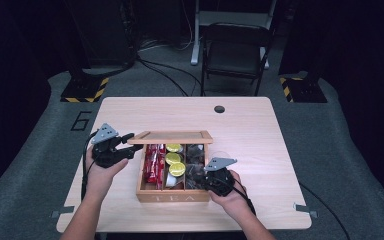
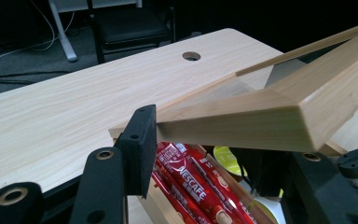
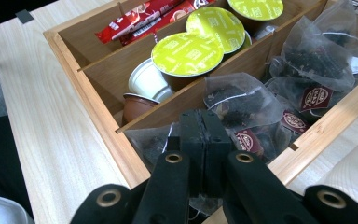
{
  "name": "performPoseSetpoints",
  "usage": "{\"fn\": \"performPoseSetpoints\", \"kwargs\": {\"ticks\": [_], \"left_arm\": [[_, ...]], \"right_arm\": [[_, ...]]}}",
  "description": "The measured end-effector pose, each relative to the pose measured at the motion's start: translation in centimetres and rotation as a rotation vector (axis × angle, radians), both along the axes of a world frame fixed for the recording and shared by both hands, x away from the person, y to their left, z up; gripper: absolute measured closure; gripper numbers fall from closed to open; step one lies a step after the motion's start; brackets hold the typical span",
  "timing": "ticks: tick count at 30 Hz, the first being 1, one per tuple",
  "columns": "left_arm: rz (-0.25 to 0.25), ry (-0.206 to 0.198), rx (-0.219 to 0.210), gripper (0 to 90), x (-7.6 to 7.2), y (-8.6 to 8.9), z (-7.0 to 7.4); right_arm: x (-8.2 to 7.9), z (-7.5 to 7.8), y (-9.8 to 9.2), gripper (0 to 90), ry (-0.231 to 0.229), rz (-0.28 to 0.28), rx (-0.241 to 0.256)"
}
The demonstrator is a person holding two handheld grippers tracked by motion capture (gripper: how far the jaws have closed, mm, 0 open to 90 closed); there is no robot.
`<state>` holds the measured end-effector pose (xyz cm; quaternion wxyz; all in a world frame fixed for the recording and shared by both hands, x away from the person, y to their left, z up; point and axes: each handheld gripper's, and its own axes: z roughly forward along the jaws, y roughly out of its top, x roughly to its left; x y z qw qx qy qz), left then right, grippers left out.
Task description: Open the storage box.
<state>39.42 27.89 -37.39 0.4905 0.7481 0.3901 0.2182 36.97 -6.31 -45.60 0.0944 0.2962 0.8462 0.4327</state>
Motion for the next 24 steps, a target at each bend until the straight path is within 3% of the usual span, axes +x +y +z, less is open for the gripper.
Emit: {"fn": "performPoseSetpoints", "kwargs": {"ticks": [12,24], "left_arm": [[0.001,0.001,0.001,50.5,0.0,0.0,0.0],[-0.001,0.004,0.003,50.5,0.0,0.0,0.0]], "right_arm": [[-0.1,0.8,-0.4,90.0,-0.019,-0.021,0.036],[0.0,1.6,-0.5,90.0,-0.033,-0.008,0.085]]}}
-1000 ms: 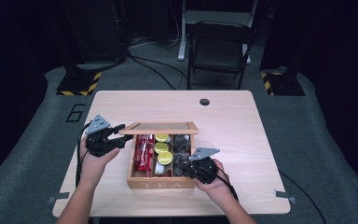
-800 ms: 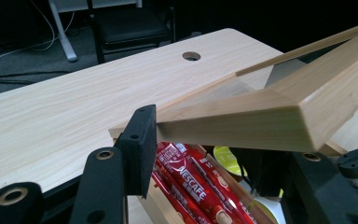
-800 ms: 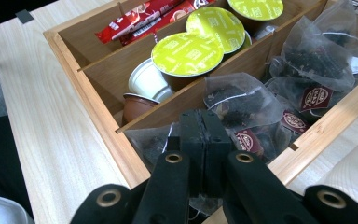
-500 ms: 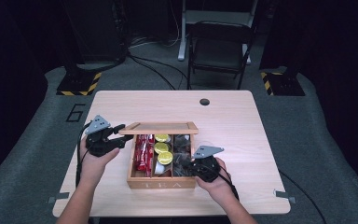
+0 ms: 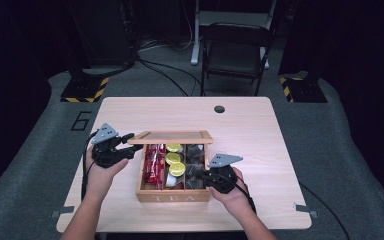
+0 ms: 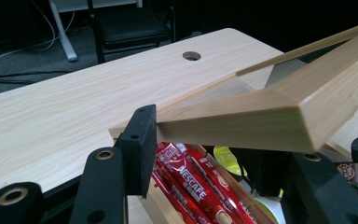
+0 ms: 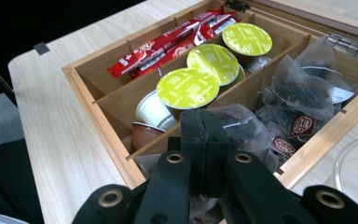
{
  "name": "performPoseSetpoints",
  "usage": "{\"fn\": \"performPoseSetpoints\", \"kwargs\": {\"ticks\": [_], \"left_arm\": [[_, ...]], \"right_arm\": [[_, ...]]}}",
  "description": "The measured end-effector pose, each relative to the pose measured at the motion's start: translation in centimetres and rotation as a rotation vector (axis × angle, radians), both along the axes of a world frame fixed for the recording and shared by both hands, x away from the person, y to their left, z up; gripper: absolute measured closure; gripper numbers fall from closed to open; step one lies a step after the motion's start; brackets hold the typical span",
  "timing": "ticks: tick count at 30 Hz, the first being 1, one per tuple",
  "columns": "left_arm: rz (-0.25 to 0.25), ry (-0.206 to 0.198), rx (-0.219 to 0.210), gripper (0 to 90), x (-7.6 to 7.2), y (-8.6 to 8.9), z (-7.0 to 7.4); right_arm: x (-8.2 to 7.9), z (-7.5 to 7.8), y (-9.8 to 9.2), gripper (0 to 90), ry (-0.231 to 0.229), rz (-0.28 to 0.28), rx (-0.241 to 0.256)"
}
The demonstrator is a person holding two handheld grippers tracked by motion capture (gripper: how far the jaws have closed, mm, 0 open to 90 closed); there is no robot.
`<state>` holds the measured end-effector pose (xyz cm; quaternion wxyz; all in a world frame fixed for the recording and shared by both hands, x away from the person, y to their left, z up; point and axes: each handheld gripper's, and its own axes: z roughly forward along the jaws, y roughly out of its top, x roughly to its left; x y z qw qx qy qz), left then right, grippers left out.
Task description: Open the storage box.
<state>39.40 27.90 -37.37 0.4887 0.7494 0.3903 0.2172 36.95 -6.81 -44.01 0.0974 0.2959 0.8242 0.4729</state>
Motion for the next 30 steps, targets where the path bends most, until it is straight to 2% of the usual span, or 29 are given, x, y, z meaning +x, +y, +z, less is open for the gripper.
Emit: {"fn": "performPoseSetpoints", "kwargs": {"ticks": [13,16,20,22,23,25,27,30], "left_arm": [[0.001,0.0,0.0,50.5,0.0,0.0,0.0],[0.001,0.0,0.0,50.5,0.0,0.0,0.0],[0.001,0.0,0.001,50.5,0.0,0.0,0.0],[0.004,-0.004,-0.002,50.5,0.0,0.0,0.0],[0.003,-0.004,-0.001,50.5,0.0,0.0,0.0],[0.003,-0.004,-0.001,50.5,0.0,0.0,0.0],[0.003,-0.004,-0.001,50.5,0.0,0.0,0.0],[0.003,-0.004,-0.001,50.5,0.0,0.0,0.0]], "right_arm": [[0.0,0.7,-0.5,90.0,-0.013,-0.016,0.022],[0.2,0.3,-0.3,90.0,0.003,-0.01,0.016],[0.6,-0.7,0.1,90.0,0.03,-0.006,-0.016],[0.8,-1.1,0.3,86.7,0.043,-0.013,-0.031],[0.9,-1.2,0.3,83.4,0.034,-0.012,-0.038],[0.9,-1.4,0.3,78.5,0.061,-0.027,-0.032],[0.9,-1.3,0.2,71.0,0.053,-0.04,-0.024],[0.7,-1.1,0.0,64.9,0.039,-0.028,-0.009]]}}
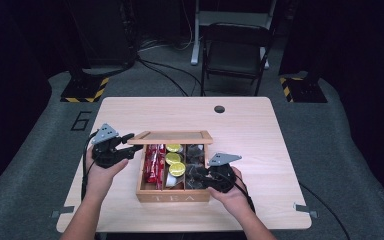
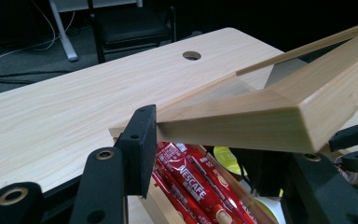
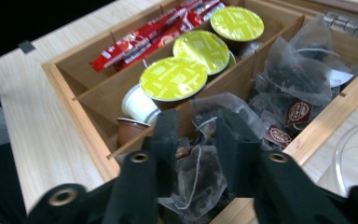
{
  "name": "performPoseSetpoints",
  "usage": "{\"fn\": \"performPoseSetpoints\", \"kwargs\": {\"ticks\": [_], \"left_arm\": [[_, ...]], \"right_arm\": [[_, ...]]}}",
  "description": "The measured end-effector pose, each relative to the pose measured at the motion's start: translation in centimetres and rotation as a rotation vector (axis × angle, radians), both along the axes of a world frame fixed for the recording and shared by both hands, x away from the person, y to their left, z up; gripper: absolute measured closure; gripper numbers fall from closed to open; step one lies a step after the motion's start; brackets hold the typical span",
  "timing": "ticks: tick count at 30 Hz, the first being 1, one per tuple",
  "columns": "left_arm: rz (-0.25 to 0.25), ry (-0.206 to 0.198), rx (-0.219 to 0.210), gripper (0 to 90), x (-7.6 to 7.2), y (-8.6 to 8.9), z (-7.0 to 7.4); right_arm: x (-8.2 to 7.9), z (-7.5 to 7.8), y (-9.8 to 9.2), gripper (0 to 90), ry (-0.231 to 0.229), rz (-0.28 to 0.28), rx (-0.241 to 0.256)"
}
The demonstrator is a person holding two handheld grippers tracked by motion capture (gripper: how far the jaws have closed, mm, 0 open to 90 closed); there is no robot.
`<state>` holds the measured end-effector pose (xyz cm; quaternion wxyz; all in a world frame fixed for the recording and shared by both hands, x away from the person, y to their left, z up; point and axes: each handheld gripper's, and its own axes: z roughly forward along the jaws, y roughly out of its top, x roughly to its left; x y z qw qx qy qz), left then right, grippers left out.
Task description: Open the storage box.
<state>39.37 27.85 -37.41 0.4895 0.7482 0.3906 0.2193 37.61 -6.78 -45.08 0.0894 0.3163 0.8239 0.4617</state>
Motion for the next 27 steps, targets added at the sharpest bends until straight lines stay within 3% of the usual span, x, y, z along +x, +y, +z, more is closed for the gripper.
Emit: {"fn": "performPoseSetpoints", "kwargs": {"ticks": [3,7,15,19,27], "left_arm": [[0.0,0.001,0.0,50.5,0.0,0.0,0.0],[0.001,0.0,0.001,50.5,0.0,0.0,0.0],[0.001,0.0,0.0,50.5,0.0,0.0,0.0],[0.0,0.0,0.001,50.5,0.0,0.0,0.0],[0.002,0.0,-0.005,50.5,0.0,0.0,0.0]], "right_arm": [[-0.5,-0.1,0.0,60.8,-0.007,0.002,-0.033],[-0.7,-0.5,-0.1,62.3,-0.013,0.005,-0.062],[-0.9,-0.3,-0.3,89.4,-0.006,0.015,-0.054],[-1.0,0.0,0.0,90.0,-0.019,0.032,-0.068],[-1.3,1.5,-0.1,90.0,-0.051,0.028,-0.018]]}}
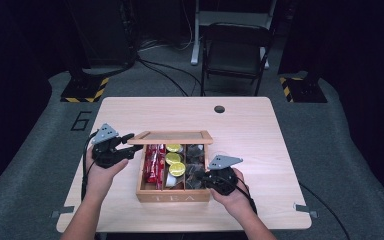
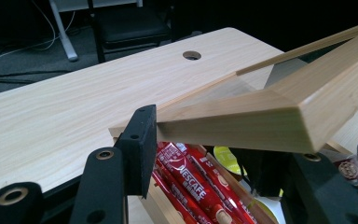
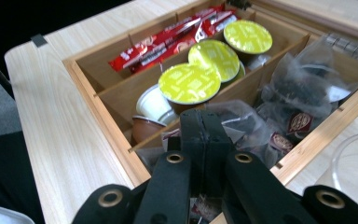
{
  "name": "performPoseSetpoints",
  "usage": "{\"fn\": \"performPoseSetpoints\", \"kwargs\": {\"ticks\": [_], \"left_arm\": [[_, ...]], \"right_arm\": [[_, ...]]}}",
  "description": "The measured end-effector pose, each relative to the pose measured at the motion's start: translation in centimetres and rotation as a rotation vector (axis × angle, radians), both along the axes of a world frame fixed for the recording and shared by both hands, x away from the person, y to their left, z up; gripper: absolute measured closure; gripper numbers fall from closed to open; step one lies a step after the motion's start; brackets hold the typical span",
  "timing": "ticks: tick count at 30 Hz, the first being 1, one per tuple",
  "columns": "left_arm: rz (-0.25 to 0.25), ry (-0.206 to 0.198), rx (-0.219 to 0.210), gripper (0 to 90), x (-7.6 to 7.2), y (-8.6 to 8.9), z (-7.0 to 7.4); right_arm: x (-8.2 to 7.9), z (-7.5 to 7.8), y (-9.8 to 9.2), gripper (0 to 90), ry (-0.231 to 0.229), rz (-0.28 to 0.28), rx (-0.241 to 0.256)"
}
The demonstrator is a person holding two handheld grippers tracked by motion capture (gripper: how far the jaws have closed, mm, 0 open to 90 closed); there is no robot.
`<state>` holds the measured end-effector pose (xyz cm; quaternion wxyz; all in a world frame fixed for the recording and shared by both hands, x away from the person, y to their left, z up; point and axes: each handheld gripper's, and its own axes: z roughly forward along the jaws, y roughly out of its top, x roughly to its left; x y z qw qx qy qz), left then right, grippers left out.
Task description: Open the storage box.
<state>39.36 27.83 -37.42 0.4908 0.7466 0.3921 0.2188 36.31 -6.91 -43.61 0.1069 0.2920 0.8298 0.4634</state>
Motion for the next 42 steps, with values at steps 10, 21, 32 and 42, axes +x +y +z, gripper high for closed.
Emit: {"fn": "performPoseSetpoints", "kwargs": {"ticks": [10,21,32,42], "left_arm": [[0.001,0.0,-0.002,50.6,0.0,0.0,0.0],[0.002,-0.001,-0.001,50.6,0.0,0.0,0.0],[0.002,-0.001,0.0,50.6,0.0,0.0,0.0],[0.005,-0.002,-0.001,50.6,-0.1,0.0,-0.1]], "right_arm": [[-0.1,1.7,-1.3,90.0,-0.037,-0.032,0.052],[0.4,3.7,-3.7,90.0,-0.079,-0.095,0.1],[1.2,3.9,-5.5,90.0,-0.088,-0.167,0.103],[2.2,2.9,-6.2,90.0,-0.082,-0.22,0.078]]}}
